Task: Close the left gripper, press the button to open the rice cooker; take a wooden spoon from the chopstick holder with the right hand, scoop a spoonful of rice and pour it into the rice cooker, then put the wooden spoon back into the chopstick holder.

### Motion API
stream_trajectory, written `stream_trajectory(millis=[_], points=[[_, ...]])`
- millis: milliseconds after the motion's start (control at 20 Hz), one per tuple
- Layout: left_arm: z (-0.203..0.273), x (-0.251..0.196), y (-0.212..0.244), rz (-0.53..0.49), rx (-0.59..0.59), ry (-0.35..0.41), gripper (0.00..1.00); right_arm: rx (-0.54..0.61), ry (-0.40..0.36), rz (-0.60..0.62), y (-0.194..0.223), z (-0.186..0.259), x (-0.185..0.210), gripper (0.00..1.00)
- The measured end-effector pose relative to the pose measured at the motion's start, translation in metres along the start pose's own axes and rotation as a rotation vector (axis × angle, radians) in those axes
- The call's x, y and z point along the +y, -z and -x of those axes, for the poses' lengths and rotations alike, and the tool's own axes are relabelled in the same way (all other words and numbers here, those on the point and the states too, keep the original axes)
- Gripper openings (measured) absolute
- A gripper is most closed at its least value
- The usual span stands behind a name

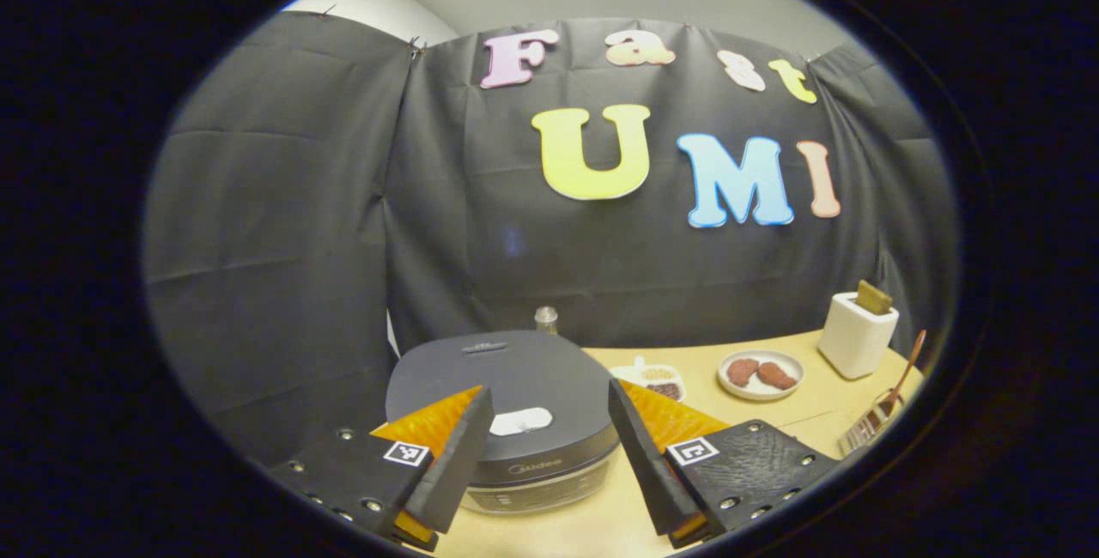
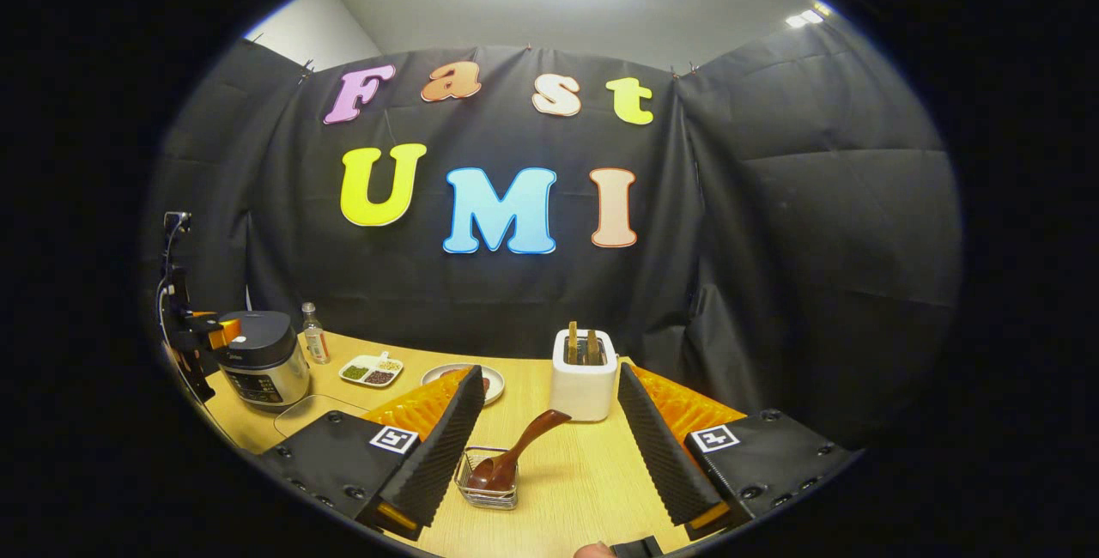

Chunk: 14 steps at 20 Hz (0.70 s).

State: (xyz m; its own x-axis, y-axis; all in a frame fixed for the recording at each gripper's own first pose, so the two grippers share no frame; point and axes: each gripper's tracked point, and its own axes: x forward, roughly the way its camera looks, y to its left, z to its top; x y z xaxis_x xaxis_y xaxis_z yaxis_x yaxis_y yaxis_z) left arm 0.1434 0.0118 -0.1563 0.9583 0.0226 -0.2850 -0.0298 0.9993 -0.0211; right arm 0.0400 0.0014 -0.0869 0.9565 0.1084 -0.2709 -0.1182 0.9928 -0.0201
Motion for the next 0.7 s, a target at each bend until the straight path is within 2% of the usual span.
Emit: stream_trajectory(millis=[50,100,150,200,300,400,450,500,700], points=[[0.008,-0.006,-0.013,0.005,-0.020,0.005,0.84,-0.005,-0.011,-0.007,-0.001,0.002,-0.001,0.95],[0.019,-0.013,-0.025,0.007,-0.036,0.010,0.85,-0.010,-0.024,-0.016,-0.002,0.004,-0.002,0.99],[0.031,-0.018,-0.037,0.007,-0.053,0.013,0.85,-0.014,-0.039,-0.025,-0.003,0.005,-0.003,0.95],[0.042,-0.024,-0.049,0.003,-0.070,0.015,0.84,-0.019,-0.050,-0.031,-0.004,0.006,-0.003,0.99],[0.066,-0.031,-0.073,-0.014,-0.105,0.018,0.84,-0.036,-0.072,-0.034,-0.009,0.010,-0.004,0.99],[0.090,-0.039,-0.092,-0.032,-0.141,0.033,0.84,-0.051,-0.082,-0.032,-0.015,0.014,-0.005,0.99],[0.100,-0.042,-0.101,-0.042,-0.156,0.041,0.84,-0.059,-0.087,-0.036,-0.018,0.017,-0.004,0.95],[0.112,-0.045,-0.107,-0.049,-0.170,0.052,0.84,-0.069,-0.092,-0.043,-0.023,0.021,-0.002,0.99],[0.149,-0.047,-0.128,-0.075,-0.221,0.091,0.84,-0.099,-0.093,-0.057,-0.036,0.033,0.009,0.99]])
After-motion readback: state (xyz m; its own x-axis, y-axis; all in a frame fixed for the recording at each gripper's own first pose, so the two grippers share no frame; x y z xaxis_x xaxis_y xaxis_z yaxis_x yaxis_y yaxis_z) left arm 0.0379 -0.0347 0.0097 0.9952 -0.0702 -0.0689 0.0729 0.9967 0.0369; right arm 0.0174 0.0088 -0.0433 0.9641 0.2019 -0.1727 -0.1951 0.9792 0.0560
